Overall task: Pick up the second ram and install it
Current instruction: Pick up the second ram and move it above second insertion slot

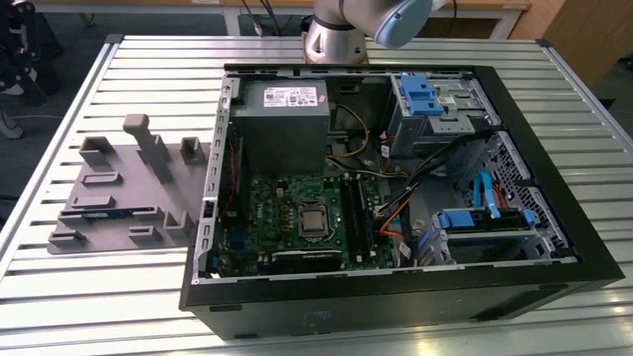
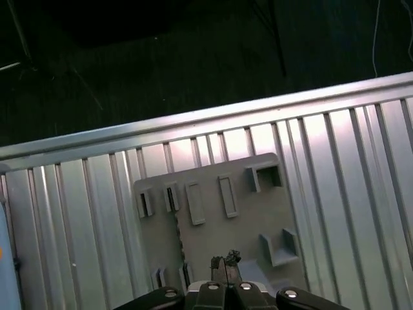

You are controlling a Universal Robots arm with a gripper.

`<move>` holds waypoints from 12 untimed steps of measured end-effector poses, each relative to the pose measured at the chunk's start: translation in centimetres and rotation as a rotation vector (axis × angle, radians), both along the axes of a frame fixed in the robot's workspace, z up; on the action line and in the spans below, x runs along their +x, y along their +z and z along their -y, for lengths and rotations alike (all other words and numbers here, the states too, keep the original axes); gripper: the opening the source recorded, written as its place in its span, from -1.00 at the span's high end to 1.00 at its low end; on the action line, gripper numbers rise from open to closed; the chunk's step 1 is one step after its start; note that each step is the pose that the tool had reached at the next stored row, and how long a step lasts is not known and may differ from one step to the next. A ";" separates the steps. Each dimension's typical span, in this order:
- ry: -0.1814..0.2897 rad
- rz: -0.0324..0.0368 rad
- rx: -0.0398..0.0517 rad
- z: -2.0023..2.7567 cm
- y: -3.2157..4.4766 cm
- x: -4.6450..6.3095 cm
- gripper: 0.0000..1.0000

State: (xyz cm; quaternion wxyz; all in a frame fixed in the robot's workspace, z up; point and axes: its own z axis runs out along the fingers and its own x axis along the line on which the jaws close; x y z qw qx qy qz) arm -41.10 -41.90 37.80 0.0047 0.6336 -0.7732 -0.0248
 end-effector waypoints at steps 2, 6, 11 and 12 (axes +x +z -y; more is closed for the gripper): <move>0.022 0.0000 0.0000 0.00 -0.03 0.0 0.79; 0.068 0.0000 0.0000 0.00 -0.08 0.0 0.79; 0.135 0.0001 0.0001 0.00 -0.16 0.0 0.79; 0.151 0.0001 0.0000 0.01 -0.18 0.0 0.79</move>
